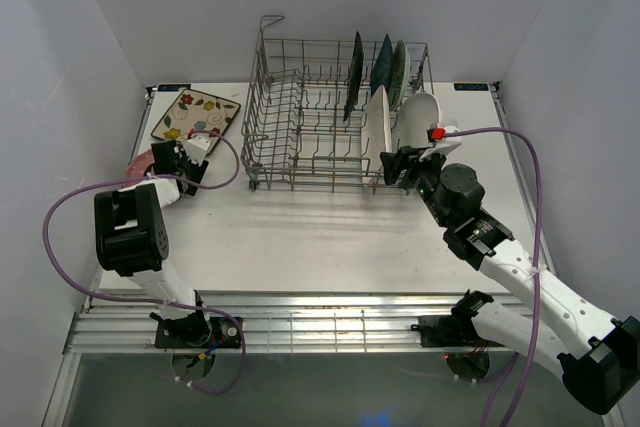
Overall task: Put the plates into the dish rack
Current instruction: Pick up the plate at the center of the board.
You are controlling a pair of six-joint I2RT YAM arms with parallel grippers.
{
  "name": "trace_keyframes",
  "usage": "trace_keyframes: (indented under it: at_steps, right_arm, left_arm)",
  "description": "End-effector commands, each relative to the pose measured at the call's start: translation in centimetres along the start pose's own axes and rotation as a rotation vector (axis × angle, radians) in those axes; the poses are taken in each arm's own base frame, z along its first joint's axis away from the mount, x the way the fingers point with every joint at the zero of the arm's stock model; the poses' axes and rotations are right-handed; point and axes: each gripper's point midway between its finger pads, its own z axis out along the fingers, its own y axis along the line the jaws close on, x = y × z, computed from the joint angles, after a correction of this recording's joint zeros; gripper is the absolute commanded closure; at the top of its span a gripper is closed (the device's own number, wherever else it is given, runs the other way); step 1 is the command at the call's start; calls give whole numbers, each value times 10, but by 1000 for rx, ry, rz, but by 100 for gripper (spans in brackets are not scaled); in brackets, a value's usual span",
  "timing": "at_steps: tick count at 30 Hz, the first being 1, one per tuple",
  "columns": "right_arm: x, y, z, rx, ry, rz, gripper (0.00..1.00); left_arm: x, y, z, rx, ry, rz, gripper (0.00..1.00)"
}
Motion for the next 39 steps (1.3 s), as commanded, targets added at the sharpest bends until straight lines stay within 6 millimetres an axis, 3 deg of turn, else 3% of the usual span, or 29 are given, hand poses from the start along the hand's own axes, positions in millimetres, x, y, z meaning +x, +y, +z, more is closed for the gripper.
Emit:
trace_keyframes:
  at_steps: [1, 8, 13, 19, 28, 39]
  right_arm:
    - [-12, 5, -1, -17, -50, 22, 34]
    - [-9, 4, -2, -17, -45, 26, 34]
    - [-10, 5, -2, -20, -48, 31, 34]
    - [-9, 5, -4, -25, -47, 34, 34]
    - [-9, 4, -5, -19, -47, 35, 34]
    - [-7, 4, -5, -19, -42, 39, 34]
  left_arm:
    - [7, -2, 0, 34, 28, 10, 37]
    - [14, -7, -4, 79, 42, 29, 53]
    - [19, -16, -4, 124, 58, 38, 77]
    - [19, -22, -5, 162, 54, 44, 100]
    - [-5, -20, -22, 188, -7, 8, 100]
    - [-55, -12, -67, 207, -145, -84, 100]
